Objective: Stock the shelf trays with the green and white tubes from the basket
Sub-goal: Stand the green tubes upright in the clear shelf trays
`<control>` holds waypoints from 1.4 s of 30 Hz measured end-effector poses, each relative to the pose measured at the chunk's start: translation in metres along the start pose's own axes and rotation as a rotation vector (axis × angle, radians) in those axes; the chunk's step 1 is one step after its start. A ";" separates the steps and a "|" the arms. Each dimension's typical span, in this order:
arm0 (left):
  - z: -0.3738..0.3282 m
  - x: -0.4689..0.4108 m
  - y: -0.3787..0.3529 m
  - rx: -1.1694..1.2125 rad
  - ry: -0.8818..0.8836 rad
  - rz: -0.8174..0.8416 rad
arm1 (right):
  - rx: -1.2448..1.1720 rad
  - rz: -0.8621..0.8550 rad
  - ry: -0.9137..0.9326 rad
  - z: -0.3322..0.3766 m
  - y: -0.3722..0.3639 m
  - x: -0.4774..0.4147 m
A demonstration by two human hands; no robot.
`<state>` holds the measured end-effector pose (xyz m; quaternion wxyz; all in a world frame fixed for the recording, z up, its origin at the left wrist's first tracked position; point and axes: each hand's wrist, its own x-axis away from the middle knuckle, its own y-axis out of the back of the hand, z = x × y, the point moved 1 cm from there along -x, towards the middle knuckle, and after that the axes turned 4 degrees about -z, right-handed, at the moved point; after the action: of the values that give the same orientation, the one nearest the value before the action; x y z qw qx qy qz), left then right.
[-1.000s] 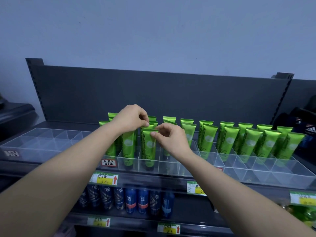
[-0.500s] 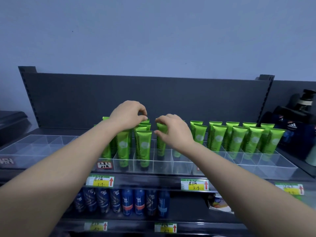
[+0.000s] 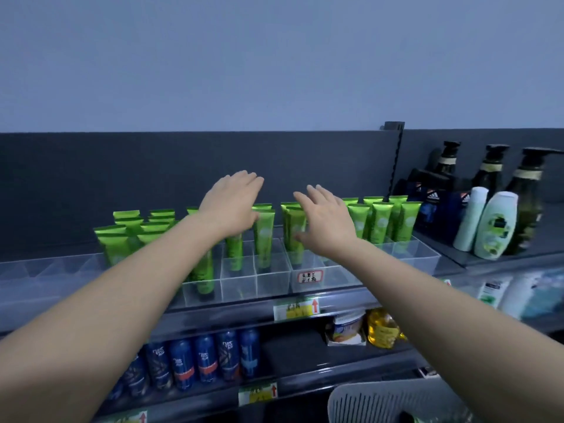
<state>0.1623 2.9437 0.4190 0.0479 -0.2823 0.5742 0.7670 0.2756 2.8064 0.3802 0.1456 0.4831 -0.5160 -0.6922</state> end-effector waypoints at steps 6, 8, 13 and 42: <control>-0.070 -0.008 -0.009 -0.020 -0.094 0.007 | 0.056 0.059 -0.122 -0.065 0.012 0.036; -0.096 -0.010 -0.015 -0.002 -0.112 0.020 | 0.077 0.080 -0.146 -0.090 0.017 0.051; -0.168 -0.010 -0.037 0.044 -0.156 0.045 | 0.096 0.167 -0.174 -0.152 0.024 0.093; -0.388 0.154 -0.291 0.206 -0.301 0.754 | 0.020 0.905 -0.268 -0.279 -0.189 0.353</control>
<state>0.2953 2.6507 0.0254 -0.1247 0.0691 0.6976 0.7022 0.3866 2.4795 0.0348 0.3602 0.1174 -0.6958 -0.6102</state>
